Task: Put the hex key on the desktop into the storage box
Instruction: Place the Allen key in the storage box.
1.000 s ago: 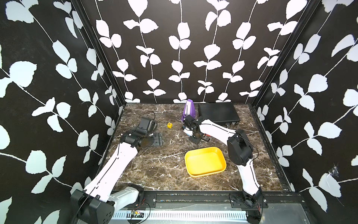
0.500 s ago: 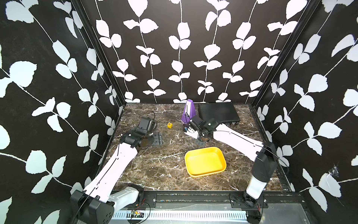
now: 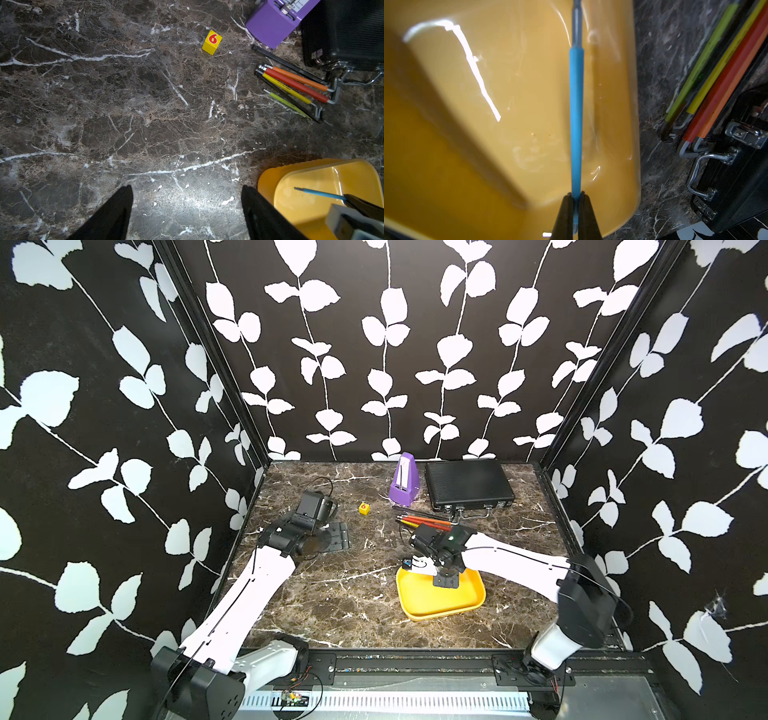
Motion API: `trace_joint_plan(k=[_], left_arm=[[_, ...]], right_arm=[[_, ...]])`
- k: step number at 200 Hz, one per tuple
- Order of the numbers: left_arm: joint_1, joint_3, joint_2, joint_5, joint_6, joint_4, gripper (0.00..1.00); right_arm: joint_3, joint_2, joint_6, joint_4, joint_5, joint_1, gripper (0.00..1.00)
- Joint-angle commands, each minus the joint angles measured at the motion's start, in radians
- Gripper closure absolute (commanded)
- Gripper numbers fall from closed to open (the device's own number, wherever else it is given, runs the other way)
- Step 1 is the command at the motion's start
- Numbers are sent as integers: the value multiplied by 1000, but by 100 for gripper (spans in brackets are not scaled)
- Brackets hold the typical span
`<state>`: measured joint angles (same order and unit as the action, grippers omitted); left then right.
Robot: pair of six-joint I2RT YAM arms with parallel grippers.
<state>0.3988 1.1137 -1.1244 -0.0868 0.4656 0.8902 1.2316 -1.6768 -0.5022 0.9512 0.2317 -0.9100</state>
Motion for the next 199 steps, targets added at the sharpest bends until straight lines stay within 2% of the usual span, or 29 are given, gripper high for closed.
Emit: trace_joint_plan(k=[1, 21, 77, 101, 128, 163, 199], left_arm=[[3, -9, 31, -1, -15, 2, 17], [4, -6, 38, -8, -15, 15, 17], [5, 5, 51, -13, -13, 32, 17], [3, 6, 47, -12, -14, 31, 17], [5, 11, 40, -10, -16, 30, 17], [4, 12, 41, -16, -16, 27, 17], [5, 6, 58, -31, -18, 15, 17]], right_arm=[[-15, -60, -51, -33, 81, -3, 100], [-16, -98, -114, -68, 91, -7, 100], [-57, -167, -148, -171, 181, -10, 100], [-66, -175, -142, -185, 185, -12, 86], [-64, -172, -124, -182, 187, -14, 75], [-48, -112, -82, -142, 177, -18, 72], [-7, 25, -26, -158, 97, 2, 68]])
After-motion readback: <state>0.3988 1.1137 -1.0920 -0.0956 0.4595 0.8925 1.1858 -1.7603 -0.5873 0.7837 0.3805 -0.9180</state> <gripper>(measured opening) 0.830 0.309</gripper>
